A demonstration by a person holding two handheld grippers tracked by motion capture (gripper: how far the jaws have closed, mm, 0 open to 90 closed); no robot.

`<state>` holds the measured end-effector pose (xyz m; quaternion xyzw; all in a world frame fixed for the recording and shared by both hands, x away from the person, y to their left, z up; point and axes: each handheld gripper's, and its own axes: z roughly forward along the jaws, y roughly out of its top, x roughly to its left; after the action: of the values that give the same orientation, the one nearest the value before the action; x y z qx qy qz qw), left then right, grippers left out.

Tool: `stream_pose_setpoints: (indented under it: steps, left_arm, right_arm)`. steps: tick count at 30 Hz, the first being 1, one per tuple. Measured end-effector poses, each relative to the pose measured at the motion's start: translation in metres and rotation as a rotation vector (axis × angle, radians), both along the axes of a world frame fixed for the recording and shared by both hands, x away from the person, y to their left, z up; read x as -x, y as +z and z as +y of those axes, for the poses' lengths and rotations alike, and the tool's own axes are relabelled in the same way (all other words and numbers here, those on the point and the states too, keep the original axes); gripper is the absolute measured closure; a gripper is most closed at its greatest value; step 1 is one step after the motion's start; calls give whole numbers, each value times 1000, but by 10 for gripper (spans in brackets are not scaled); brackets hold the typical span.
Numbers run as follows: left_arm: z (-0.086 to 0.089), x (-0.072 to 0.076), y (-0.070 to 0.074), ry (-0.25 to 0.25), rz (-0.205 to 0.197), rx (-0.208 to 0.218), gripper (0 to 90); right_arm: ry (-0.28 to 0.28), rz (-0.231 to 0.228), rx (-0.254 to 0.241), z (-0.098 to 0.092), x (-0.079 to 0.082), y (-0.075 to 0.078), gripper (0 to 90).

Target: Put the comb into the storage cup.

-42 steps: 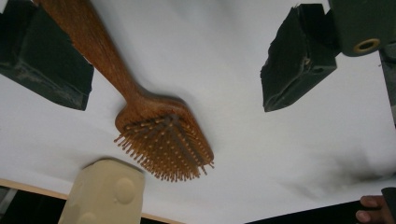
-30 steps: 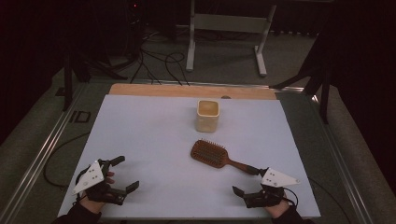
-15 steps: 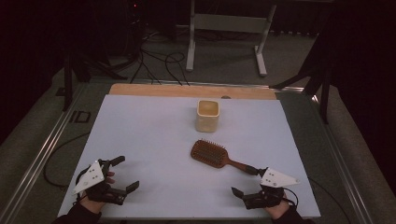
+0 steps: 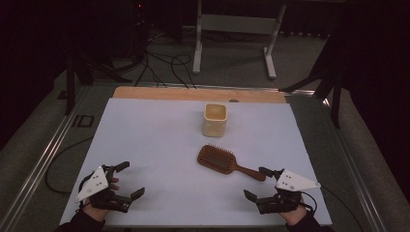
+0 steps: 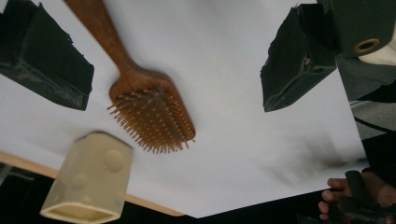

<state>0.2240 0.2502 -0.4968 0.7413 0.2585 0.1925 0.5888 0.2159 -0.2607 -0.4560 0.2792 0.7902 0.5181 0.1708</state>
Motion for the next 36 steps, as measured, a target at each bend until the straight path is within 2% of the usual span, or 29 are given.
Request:
stream_pose_setpoints:
  steps: [16, 30, 36]
  left_arm:
    - [-1, 0, 0, -4, 2, -7, 0]
    - [-1, 0, 0, 0, 0, -10, 0]
    - [-2, 0, 0, -4, -1, -9, 0]
  right_arm:
    - [-4, -40, 47, 0, -14, 28, 95]
    - [-10, -30, 75, 1, -33, 33, 113]
    - [-25, -23, 93, 0, -49, 30, 144]
